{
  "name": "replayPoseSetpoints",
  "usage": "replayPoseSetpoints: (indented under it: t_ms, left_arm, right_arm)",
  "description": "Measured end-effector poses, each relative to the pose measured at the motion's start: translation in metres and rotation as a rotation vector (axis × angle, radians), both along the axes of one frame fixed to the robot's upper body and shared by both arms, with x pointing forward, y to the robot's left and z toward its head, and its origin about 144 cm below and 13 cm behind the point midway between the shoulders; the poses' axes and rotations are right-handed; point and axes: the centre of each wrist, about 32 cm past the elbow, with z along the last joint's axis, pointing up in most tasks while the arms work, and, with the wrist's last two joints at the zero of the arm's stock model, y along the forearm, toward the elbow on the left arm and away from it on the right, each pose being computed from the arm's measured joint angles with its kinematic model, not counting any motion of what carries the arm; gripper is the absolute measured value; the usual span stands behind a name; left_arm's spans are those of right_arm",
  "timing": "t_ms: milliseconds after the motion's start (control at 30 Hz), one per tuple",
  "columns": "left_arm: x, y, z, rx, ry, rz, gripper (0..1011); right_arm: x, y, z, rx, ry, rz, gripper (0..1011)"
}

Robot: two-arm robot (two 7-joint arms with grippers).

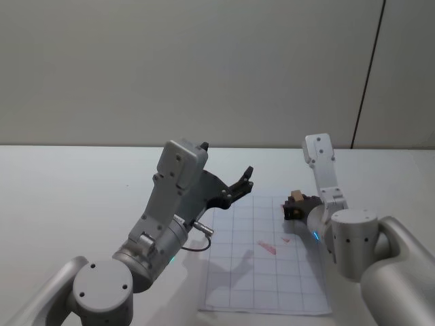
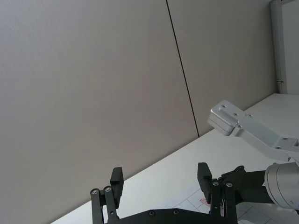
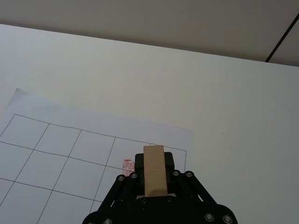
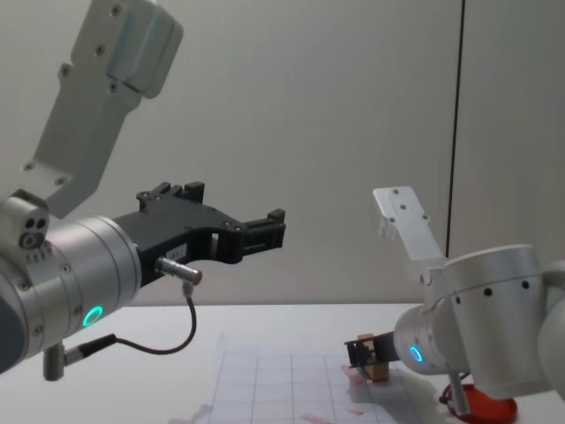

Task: Use the one hand to pick up the stamp and affix it onto the A4 paper.

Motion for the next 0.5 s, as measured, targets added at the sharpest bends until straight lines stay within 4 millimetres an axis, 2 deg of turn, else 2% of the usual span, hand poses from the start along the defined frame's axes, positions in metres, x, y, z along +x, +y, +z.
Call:
replayPoseSetpoints:
  t_ms: [500]
  left_arm:
    - [0.0, 0.0, 0.0, 0.0, 0.0, 0.0, 1002]
  right_arm:
    - [-0.0019, -0.0037, 0.0078, 0.028, -0.01, -0.003, 220]
